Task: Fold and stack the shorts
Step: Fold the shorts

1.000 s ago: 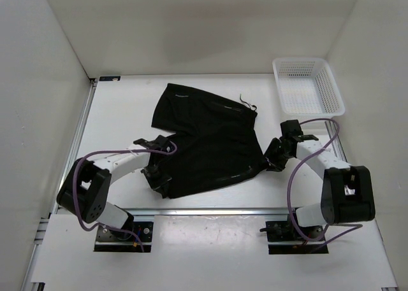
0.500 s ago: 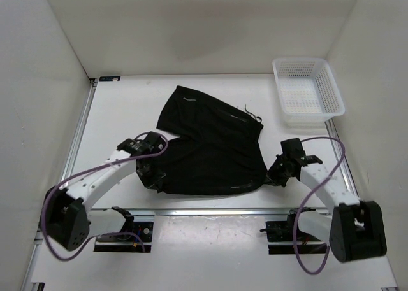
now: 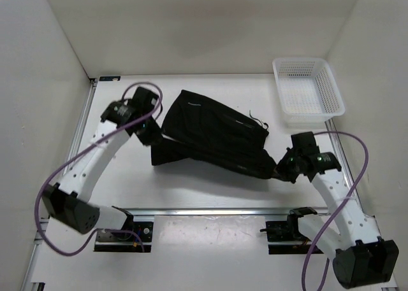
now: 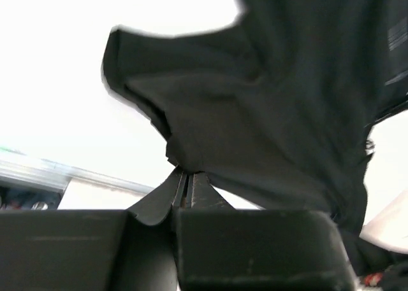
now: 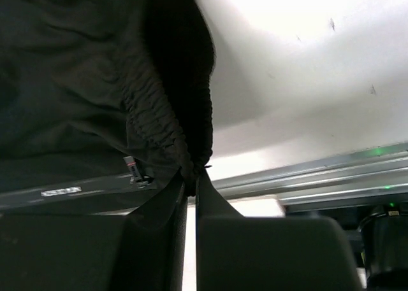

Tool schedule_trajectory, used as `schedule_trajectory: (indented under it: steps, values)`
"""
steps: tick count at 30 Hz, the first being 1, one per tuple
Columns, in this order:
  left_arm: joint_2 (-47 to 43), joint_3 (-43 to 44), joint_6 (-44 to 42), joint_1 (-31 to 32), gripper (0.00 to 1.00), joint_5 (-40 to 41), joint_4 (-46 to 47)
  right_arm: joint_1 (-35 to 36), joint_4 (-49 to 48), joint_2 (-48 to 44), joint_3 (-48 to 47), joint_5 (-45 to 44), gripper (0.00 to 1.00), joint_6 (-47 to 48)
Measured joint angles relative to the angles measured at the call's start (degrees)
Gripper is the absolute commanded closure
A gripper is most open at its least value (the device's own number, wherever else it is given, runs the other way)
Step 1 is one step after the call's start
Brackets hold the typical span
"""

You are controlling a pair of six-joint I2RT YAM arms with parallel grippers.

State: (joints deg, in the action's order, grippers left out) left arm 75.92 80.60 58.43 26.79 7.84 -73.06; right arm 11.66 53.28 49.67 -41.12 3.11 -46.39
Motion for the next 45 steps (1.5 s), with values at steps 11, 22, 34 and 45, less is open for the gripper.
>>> schedule_trajectory:
  steps: [11,22,34,45]
  values:
    - [27.17,32.26,-11.61,-8.70,0.90,-0.85,1.90,0.20,-0.66,22.43,-23.78,-5.25,1.00,0.22]
    - [57.20,66.97,-18.64,-13.53,0.38,-5.62,8.28,-3.28,-5.84,51.89,-51.12,-9.25,0.34,2.34]
    - [54.07,48.15,-27.39,-16.81,0.28,-6.62,15.13,-1.14,-12.26,49.81,-42.14,-8.72,0.33,7.17]
    - [42.97,21.31,-29.20,-16.39,0.00,-12.22,16.59,-0.76,-14.97,39.74,-18.49,-0.17,0.10,3.17]
